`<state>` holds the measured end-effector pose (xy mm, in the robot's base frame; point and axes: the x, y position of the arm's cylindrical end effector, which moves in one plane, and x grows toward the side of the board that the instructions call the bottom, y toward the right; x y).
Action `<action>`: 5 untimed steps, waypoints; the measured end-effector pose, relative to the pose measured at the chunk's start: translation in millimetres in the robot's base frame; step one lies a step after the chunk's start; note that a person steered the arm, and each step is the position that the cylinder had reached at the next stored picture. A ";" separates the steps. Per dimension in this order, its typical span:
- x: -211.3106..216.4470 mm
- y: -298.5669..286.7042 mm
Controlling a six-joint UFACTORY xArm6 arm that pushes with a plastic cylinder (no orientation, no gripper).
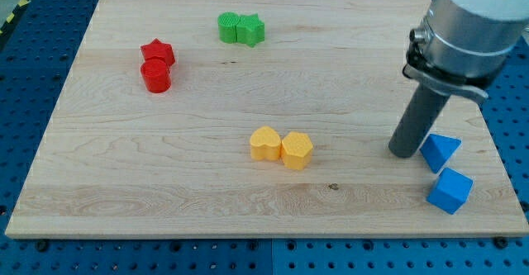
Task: Push blie traingle closer to blue cube
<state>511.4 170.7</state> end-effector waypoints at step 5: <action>-5.5 47.1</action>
<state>505.9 217.9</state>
